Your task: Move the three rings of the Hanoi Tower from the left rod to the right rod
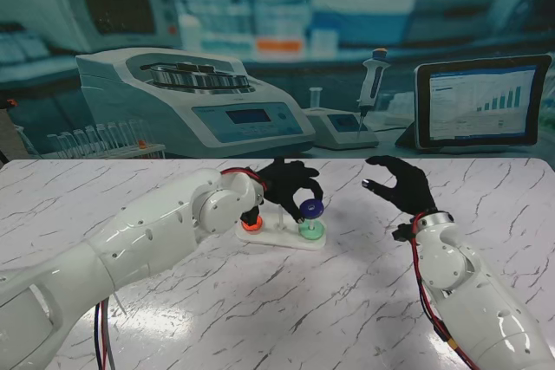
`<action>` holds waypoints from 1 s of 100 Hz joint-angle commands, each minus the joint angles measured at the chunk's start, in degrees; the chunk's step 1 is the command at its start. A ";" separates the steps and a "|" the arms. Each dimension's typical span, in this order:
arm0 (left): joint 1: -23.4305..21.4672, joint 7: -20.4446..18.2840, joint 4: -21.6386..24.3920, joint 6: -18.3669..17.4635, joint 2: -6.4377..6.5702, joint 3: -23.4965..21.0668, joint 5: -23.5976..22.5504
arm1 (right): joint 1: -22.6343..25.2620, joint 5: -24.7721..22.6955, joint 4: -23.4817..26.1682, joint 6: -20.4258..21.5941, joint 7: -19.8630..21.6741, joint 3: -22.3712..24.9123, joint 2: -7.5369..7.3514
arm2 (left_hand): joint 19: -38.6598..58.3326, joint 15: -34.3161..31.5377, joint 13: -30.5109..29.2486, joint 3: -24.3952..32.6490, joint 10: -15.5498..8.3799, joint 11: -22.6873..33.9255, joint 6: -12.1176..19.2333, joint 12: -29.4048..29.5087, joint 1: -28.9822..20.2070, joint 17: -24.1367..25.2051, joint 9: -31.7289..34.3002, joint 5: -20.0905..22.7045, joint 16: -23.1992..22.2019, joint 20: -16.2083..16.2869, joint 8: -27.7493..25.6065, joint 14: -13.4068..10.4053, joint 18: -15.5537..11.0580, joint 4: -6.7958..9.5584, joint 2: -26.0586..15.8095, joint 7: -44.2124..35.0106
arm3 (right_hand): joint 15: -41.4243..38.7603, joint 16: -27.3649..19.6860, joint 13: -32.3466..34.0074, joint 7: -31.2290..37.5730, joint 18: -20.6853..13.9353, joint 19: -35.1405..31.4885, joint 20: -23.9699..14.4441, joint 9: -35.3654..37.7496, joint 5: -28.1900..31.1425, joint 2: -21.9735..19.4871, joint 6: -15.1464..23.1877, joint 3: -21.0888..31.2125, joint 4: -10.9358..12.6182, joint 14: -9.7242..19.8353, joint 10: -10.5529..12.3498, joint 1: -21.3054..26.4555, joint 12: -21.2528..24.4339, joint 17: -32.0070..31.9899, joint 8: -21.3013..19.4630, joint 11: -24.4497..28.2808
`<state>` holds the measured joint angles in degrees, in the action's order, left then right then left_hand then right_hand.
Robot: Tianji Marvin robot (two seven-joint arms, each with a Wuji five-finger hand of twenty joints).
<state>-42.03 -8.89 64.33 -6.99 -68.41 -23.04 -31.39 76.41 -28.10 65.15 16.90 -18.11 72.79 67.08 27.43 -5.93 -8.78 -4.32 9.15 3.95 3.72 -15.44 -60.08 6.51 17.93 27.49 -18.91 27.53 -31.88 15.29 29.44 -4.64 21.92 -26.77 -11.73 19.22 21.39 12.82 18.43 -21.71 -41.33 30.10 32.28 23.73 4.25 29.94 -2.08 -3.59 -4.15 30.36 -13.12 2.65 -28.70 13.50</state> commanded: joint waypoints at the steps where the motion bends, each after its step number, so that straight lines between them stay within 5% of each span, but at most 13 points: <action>1: -0.09 -0.49 -0.18 -1.52 -0.42 0.13 -0.16 | 0.38 0.05 0.16 -0.03 -0.23 -0.14 0.42 | 1.99 0.10 -0.52 2.83 -0.42 -0.10 4.76 -0.11 -3.75 0.06 0.14 6.18 -0.25 0.55 -2.94 -0.05 0.97 0.55 -3.82 -5.48 | -1.26 0.24 0.01 0.36 -4.85 -0.35 -0.44 1.20 0.94 -1.31 1.17 -1.14 1.62 0.19 0.68 0.63 -0.13 -0.76 0.60 0.55; 53: 1.25 -0.29 -2.93 -2.22 -1.28 2.48 -0.09 | 0.36 -0.14 0.21 -0.20 -0.57 0.03 0.45 | 2.51 0.03 -0.70 2.98 -0.14 -0.01 3.35 -0.18 -3.07 -0.08 0.45 5.50 -0.30 0.79 -2.18 -0.07 0.94 1.02 -4.35 -4.57 | 0.42 -0.05 -0.44 0.27 -4.96 -0.51 -0.54 1.23 0.87 -1.64 1.63 -1.11 1.61 0.88 1.19 0.22 -0.20 -0.58 0.59 0.45; 62: 1.39 -0.34 -3.44 -2.40 -1.45 2.81 0.16 | 0.38 -0.17 0.23 -0.20 -0.57 0.08 0.44 | 2.43 0.15 -0.47 3.47 0.77 -0.12 -0.34 -0.15 0.05 0.09 0.26 4.03 -0.22 0.69 0.84 0.01 1.14 2.58 -6.52 0.74 | 0.26 0.07 0.05 0.32 -4.90 -0.51 -0.55 1.28 0.96 -1.57 1.52 -1.08 1.62 0.68 1.16 0.33 -0.22 -0.59 0.57 0.52; 77: 1.64 -0.75 -4.19 -3.13 -1.60 3.14 0.95 | 0.43 -0.09 0.23 -0.23 -0.52 0.12 0.44 | 2.11 0.34 -0.05 4.80 2.81 -0.48 -4.51 -0.04 0.71 0.21 -0.65 0.50 -0.09 0.60 4.53 0.36 1.42 3.31 -2.88 10.33 | -0.22 0.29 0.32 0.38 -4.81 -0.48 -0.53 1.27 1.02 -1.54 1.37 -1.09 1.62 0.37 0.96 0.47 -0.22 -0.61 0.56 0.60; 81: 1.88 -1.26 -4.42 -3.66 -1.59 3.34 1.39 | 0.45 -0.07 0.24 -0.26 -0.50 0.13 0.44 | 1.82 0.44 0.42 7.49 4.30 -0.82 -7.59 0.16 1.82 0.39 -2.14 -3.56 -0.02 0.50 7.50 0.51 1.45 3.57 -1.41 17.07 | -0.39 0.34 0.31 0.41 -4.78 -0.46 -0.52 1.31 1.05 -1.50 1.23 -1.11 1.62 0.33 0.84 0.52 -0.23 -0.63 0.55 0.65; 85: 2.06 -1.71 -4.75 -4.34 -1.63 3.44 2.03 | 0.45 -0.04 0.24 -0.26 -0.48 0.12 0.44 | 1.43 0.61 1.03 16.84 5.70 -1.06 -10.41 0.31 6.25 0.47 -3.92 -7.61 0.13 0.35 10.46 0.52 1.36 3.13 1.24 21.50 | -0.51 0.37 0.23 0.41 -4.73 -0.45 -0.51 1.29 1.04 -1.50 1.19 -1.10 1.62 0.27 0.85 0.57 -0.22 -0.65 0.55 0.67; 100: 2.46 -2.73 -4.94 -5.00 -1.50 3.80 2.64 | 0.43 0.04 0.16 -0.27 -0.43 0.08 0.45 | 0.36 0.93 2.27 20.03 6.95 -1.88 -13.10 0.63 8.37 0.58 -7.38 -11.24 0.31 -0.06 14.66 0.84 1.36 3.00 2.49 26.14 | -0.87 0.39 0.08 0.45 -4.72 -0.40 -0.48 1.27 1.09 -1.43 1.19 -1.13 1.63 0.22 0.66 0.77 -0.21 -0.71 0.55 0.74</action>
<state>-40.10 -10.66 59.41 -10.41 -69.71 -19.48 -28.88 76.45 -28.23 65.16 16.71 -18.46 73.07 67.09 28.04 -5.93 -8.00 13.67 14.85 3.11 -7.92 -15.18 -52.86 6.49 13.06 18.29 -18.91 27.53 -18.31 15.31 29.44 -3.15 22.33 -1.95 -11.76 19.22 21.39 12.83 18.43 -21.71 -41.33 30.10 32.28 23.72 4.25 29.90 -2.09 -3.59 -4.15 30.36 -13.12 2.65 -28.70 13.75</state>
